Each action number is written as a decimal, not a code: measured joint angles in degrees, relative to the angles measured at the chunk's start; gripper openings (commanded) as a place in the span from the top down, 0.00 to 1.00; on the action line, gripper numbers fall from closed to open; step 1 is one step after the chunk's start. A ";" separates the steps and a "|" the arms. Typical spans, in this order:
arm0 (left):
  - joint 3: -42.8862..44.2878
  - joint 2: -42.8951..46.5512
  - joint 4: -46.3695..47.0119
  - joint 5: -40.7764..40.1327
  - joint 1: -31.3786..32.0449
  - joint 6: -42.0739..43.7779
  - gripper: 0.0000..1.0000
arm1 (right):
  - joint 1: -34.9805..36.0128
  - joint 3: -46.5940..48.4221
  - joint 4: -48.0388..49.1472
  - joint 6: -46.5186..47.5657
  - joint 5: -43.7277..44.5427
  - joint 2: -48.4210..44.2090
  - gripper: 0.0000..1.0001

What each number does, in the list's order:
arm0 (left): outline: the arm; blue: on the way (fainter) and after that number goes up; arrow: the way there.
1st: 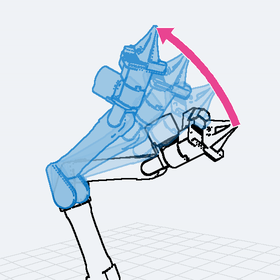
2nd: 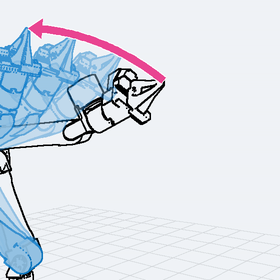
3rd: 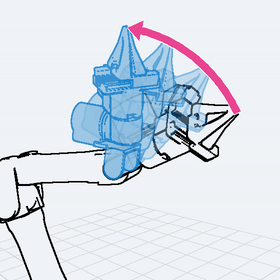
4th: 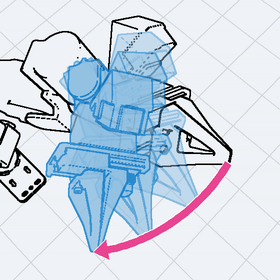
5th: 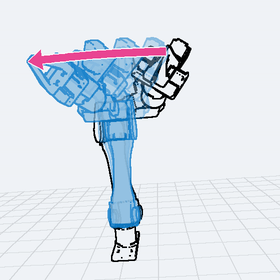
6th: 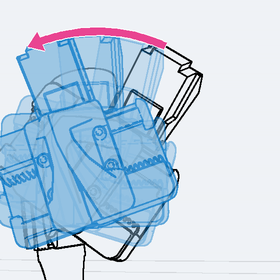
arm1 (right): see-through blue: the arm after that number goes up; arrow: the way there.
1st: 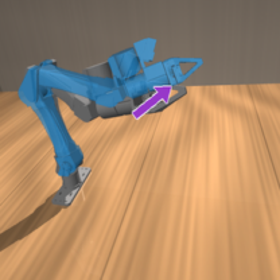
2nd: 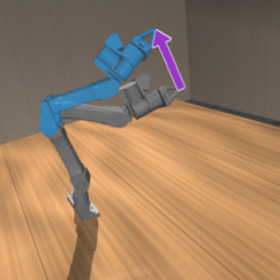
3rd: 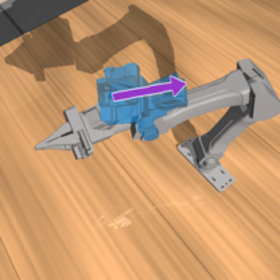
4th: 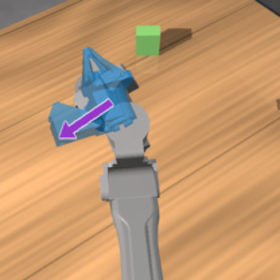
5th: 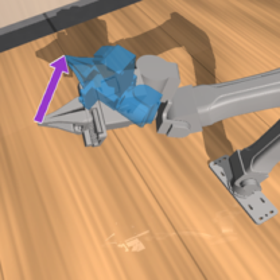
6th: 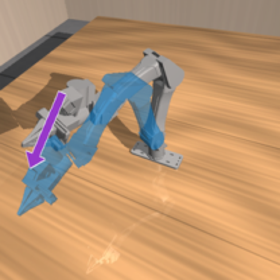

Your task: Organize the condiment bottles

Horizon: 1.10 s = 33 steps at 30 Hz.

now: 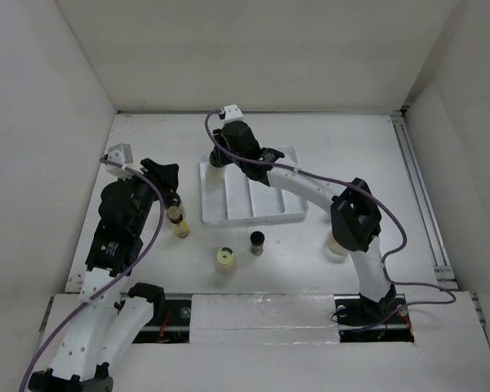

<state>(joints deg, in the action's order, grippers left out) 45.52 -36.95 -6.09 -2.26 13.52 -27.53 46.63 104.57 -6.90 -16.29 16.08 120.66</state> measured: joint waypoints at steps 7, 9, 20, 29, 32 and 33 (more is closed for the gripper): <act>0.00 0.00 -0.07 -0.04 0.00 0.00 0.56 | 1.07 5.77 0.04 0.61 0.09 4.59 0.86; 0.00 0.00 -0.17 -0.28 0.00 0.00 0.56 | 1.46 6.43 0.48 1.05 0.85 6.05 0.86; 0.02 -1.44 -1.62 -7.56 0.00 -1.16 0.56 | 3.10 12.11 1.40 4.74 10.54 10.84 0.86; 0.24 -6.49 -5.84 -13.60 0.00 -1.51 0.53 | 4.33 12.33 1.49 6.03 11.17 12.76 0.47; 0.90 -9.49 -7.69 -14.91 0.00 -1.51 0.53 | 4.42 12.26 2.73 5.73 10.56 12.72 0.35; 1.20 -10.75 -8.44 -15.21 0.00 -1.51 0.53 | 4.39 11.58 3.13 5.62 10.10 12.28 0.29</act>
<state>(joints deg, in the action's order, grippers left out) 46.72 -47.70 -14.52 -17.47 13.52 -29.04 51.03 116.16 -3.77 -10.68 26.17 132.94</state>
